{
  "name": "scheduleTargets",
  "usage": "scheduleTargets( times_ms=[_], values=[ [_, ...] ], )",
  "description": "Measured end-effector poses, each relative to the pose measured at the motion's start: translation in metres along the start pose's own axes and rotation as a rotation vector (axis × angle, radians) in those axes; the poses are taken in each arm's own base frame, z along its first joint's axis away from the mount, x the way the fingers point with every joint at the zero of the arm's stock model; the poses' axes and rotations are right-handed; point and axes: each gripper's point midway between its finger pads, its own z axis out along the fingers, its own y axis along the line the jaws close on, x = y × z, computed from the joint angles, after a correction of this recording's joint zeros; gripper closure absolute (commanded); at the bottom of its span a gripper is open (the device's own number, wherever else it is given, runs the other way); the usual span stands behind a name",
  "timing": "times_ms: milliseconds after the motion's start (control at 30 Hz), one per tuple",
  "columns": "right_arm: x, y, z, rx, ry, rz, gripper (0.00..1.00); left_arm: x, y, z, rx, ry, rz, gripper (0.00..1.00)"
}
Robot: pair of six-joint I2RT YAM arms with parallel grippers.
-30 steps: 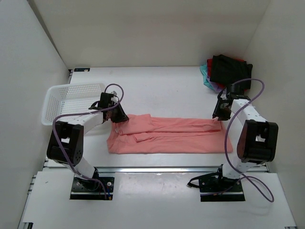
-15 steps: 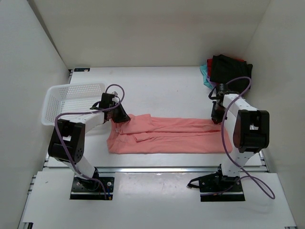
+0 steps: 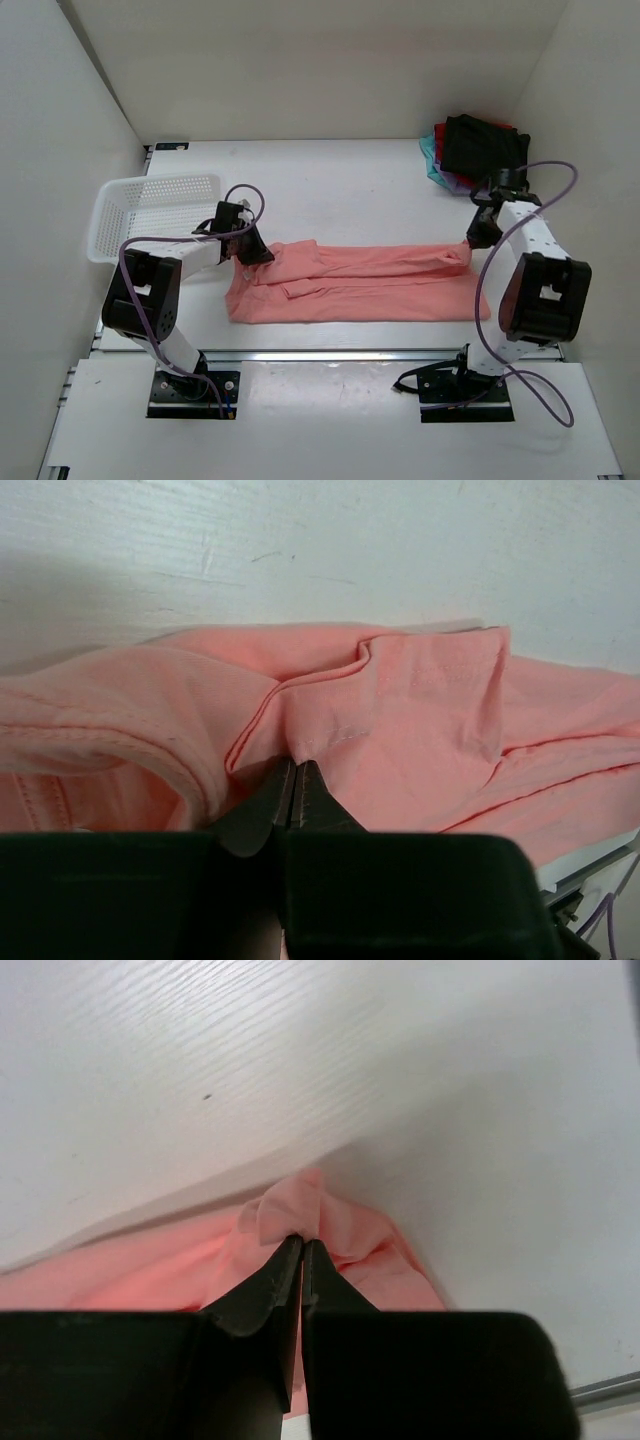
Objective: Fold and stack the t-shirts
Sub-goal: Fold the other side of the tshirt into a rectangle
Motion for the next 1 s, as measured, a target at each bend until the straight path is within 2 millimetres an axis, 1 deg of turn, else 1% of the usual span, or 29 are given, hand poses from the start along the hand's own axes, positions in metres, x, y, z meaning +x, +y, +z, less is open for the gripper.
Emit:
scheduleTargets(
  times_ms=[100, 167, 233, 300, 333, 433, 500, 533, 567, 600, 700, 767, 867, 1000],
  values=[
    [-0.005, -0.018, -0.013, 0.003, -0.043, 0.080, 0.99, 0.007, 0.004, 0.001, -0.008, 0.013, -0.002, 0.95],
    [0.002, -0.024, -0.015, 0.010, -0.037, 0.102, 1.00, 0.010, 0.007, 0.002, -0.013, 0.021, -0.005, 0.95],
    [0.015, -0.029, -0.011, 0.018, -0.004, 0.118, 1.00, 0.011, 0.007, 0.002, -0.013, 0.022, -0.005, 0.95],
    [0.031, -0.032, -0.007, 0.025, 0.040, 0.128, 0.93, 0.011, 0.007, 0.002, -0.012, 0.021, -0.005, 0.95],
    [0.039, -0.034, -0.005, 0.032, 0.063, 0.134, 0.88, 0.011, 0.007, 0.002, -0.011, 0.022, -0.005, 0.95],
    [0.056, -0.040, -0.005, 0.061, 0.120, 0.139, 0.80, 0.011, 0.007, 0.002, -0.009, 0.022, -0.006, 0.95],
    [0.060, -0.043, -0.007, 0.080, 0.132, 0.141, 0.77, 0.010, 0.006, 0.002, -0.007, 0.021, -0.006, 0.94],
    [0.060, -0.045, -0.009, 0.088, 0.131, 0.139, 0.73, 0.010, 0.006, 0.002, -0.006, 0.020, -0.007, 0.93],
    [0.060, -0.046, -0.011, 0.096, 0.124, 0.138, 0.71, 0.010, 0.006, 0.002, -0.005, 0.020, -0.007, 0.93],
    [0.059, -0.047, -0.013, 0.101, 0.114, 0.133, 0.67, 0.010, 0.006, 0.002, -0.004, 0.020, -0.006, 0.91],
    [0.049, -0.042, -0.022, 0.081, 0.064, 0.094, 0.59, 0.011, 0.005, 0.002, -0.004, 0.021, -0.005, 0.87],
    [0.039, -0.031, -0.025, 0.053, 0.021, 0.054, 0.59, 0.012, 0.004, 0.002, -0.002, 0.022, -0.001, 0.86],
    [0.028, -0.006, -0.026, -0.004, -0.026, -0.017, 0.60, 0.015, 0.003, 0.003, 0.002, 0.026, 0.002, 0.85],
    [0.033, 0.019, -0.015, -0.044, -0.006, -0.099, 0.58, 0.019, 0.002, 0.003, 0.003, 0.031, 0.003, 0.85]
  ],
)
